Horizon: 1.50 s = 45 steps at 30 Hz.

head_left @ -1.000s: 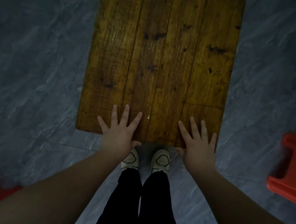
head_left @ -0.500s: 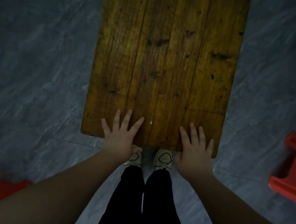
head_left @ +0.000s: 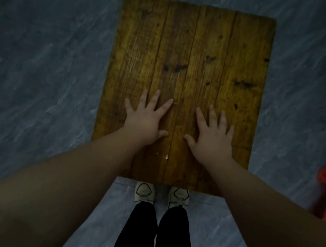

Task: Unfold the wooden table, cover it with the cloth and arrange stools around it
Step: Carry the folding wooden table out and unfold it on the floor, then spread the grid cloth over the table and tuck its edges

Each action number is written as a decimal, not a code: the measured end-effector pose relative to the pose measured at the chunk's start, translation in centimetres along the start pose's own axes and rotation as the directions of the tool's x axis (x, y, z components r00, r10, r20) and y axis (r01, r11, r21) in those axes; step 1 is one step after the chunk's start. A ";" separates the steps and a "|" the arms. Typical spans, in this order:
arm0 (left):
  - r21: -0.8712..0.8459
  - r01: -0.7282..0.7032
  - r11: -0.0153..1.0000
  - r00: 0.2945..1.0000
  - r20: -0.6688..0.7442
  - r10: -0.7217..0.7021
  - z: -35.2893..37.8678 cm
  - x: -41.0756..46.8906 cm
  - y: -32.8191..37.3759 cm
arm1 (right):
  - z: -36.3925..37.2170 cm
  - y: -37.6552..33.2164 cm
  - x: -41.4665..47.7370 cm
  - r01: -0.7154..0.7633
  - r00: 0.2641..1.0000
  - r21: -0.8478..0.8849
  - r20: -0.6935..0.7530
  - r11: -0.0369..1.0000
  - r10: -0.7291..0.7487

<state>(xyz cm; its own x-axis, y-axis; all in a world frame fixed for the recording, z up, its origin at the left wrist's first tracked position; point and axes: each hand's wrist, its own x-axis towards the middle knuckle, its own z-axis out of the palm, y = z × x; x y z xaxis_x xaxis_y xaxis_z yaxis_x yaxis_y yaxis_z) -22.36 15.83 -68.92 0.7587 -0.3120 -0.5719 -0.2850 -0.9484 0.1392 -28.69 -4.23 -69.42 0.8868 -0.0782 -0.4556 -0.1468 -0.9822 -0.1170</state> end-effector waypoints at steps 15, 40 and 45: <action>-0.009 0.020 1.000 0.998 0.064 -0.019 0.0 0.3 -0.3 | 0.2 0.0 0.3 -0.019 0.999 -0.034 0.047 0.999 0.020; -0.324 0.376 0.868 0.851 -0.251 -0.462 -20.4 -38.0 1.9 | -31.7 -8.5 -25.3 0.384 0.922 0.062 -0.073 0.921 -0.380; -0.359 0.473 0.805 0.769 -0.277 -0.576 -21.3 -43.8 -1.7 | -34.8 -14.6 -27.3 0.567 0.822 -0.019 -0.049 0.824 -0.567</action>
<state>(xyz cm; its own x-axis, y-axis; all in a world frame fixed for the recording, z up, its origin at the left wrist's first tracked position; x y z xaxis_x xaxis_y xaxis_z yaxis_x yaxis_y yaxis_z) -42.59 29.83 -26.89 0.9101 0.2901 -0.2959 0.3398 -0.9312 0.1323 -35.52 6.35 -24.51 0.8340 0.4841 -0.2647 0.3899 -0.8565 -0.3382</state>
